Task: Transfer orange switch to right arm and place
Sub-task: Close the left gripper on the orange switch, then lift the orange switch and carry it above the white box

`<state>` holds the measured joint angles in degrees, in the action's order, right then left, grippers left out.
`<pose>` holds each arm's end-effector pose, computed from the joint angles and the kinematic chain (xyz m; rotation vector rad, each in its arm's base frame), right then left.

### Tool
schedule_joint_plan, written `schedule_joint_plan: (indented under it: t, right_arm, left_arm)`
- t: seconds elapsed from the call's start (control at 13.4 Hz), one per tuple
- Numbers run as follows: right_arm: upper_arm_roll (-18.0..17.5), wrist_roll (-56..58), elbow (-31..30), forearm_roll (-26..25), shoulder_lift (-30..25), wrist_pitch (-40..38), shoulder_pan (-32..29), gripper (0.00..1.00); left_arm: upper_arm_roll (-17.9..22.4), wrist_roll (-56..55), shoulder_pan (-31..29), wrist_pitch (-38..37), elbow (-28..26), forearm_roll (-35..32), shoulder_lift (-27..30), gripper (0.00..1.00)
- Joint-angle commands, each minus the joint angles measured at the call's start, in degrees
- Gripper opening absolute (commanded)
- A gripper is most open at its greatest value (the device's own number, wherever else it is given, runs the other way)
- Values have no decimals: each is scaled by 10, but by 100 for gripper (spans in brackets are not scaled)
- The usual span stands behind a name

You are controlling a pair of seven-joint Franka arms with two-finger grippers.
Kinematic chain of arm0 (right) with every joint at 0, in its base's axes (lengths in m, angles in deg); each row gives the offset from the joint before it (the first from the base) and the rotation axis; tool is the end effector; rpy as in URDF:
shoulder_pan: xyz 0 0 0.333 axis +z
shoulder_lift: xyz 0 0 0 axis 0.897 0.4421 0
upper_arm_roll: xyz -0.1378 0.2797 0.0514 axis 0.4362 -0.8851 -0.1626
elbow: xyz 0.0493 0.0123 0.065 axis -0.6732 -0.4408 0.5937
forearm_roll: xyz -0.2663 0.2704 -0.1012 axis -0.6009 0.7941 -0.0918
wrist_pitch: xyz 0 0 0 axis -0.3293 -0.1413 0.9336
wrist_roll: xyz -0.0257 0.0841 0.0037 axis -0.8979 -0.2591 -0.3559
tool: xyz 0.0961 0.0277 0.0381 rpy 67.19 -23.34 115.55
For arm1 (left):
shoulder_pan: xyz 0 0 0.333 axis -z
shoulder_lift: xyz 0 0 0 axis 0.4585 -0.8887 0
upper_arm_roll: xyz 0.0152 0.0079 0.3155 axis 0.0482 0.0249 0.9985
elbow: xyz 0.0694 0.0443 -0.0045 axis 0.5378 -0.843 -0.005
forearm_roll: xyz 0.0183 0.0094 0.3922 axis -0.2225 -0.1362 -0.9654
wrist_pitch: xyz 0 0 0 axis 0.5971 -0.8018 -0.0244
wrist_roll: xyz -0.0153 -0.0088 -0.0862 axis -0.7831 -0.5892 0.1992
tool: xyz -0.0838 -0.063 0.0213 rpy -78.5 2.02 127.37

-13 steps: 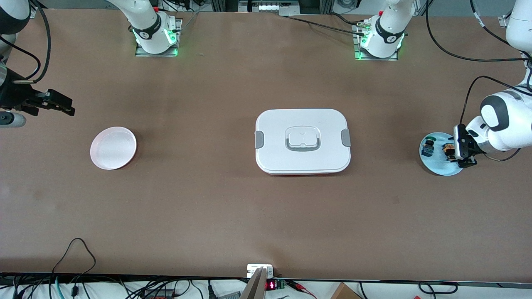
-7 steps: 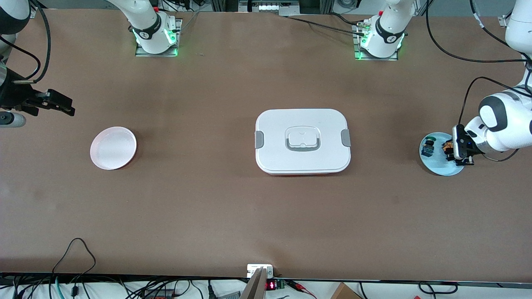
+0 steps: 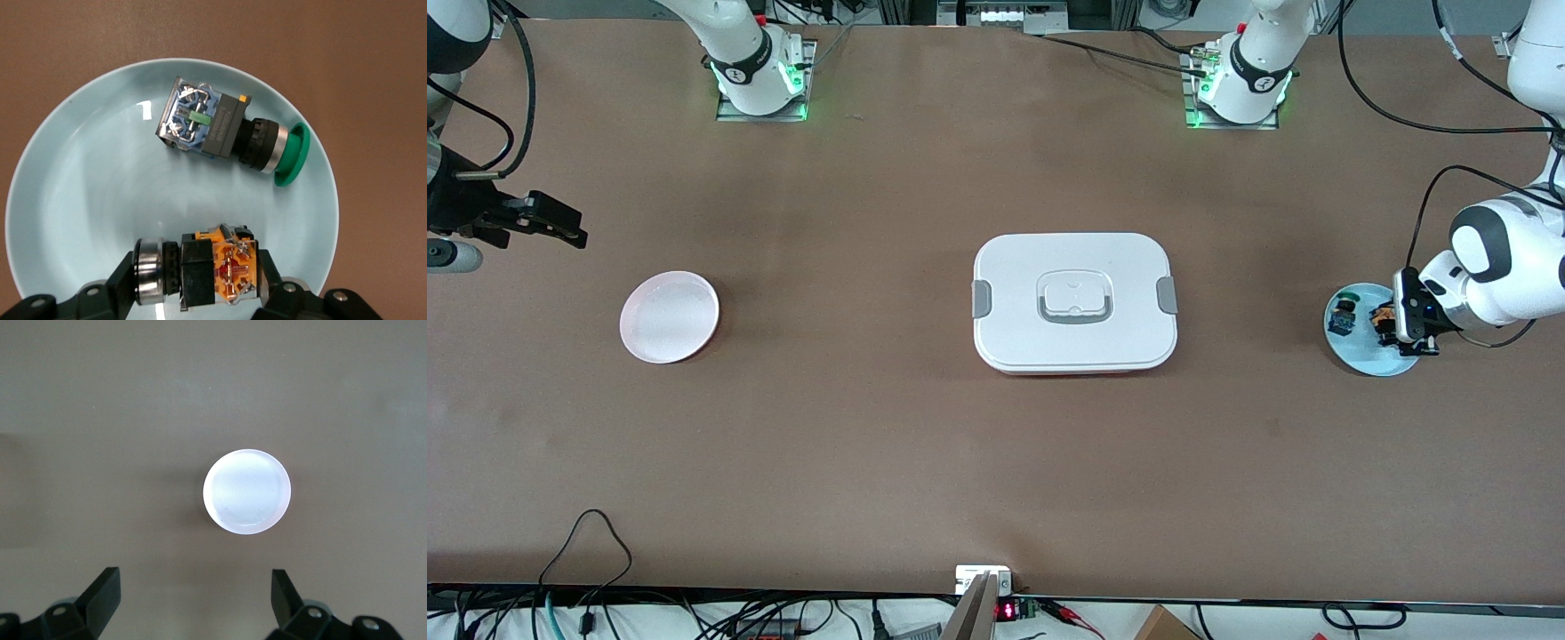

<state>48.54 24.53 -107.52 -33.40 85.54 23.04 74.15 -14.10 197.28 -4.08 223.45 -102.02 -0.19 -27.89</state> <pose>0.5807 -0.0077 0.5848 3.1185 0.0237 -0.0710 0.5483 0.2289 0.1793 2.1125 -2.1414 -0.0357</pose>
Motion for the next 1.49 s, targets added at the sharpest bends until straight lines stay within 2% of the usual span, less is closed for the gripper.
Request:
schedule_joint_plan:
  t: [0.0,0.22,0.52,0.75,1.04,1.27,1.42]
  right_arm:
    - [-1,-7,8,7,3,-4,-4,100]
    - [-1,-7,8,7,3,-4,-3,100]
    - [-2,-8,10,7,0,-8,2,100]
    - [-3,-9,11,6,0,-8,3,100]
    - [-3,-9,11,7,0,-10,3,100]
    - [-3,-7,11,7,1,-10,2,100]
    - [-3,-9,10,7,3,-10,2,100]
  left_arm:
    - [-20,9,-8,-34,7,8,1,0]
    - [-53,10,-27,-109,23,38,8,0]
    - [-79,10,-40,-272,115,51,8,0]
    - [-87,10,-39,-370,173,93,8,0]
    - [-123,10,-33,-478,196,261,6,0]
    - [-190,2,-24,-491,195,426,-9,0]
    - [-223,-31,4,-488,195,542,-13,0]
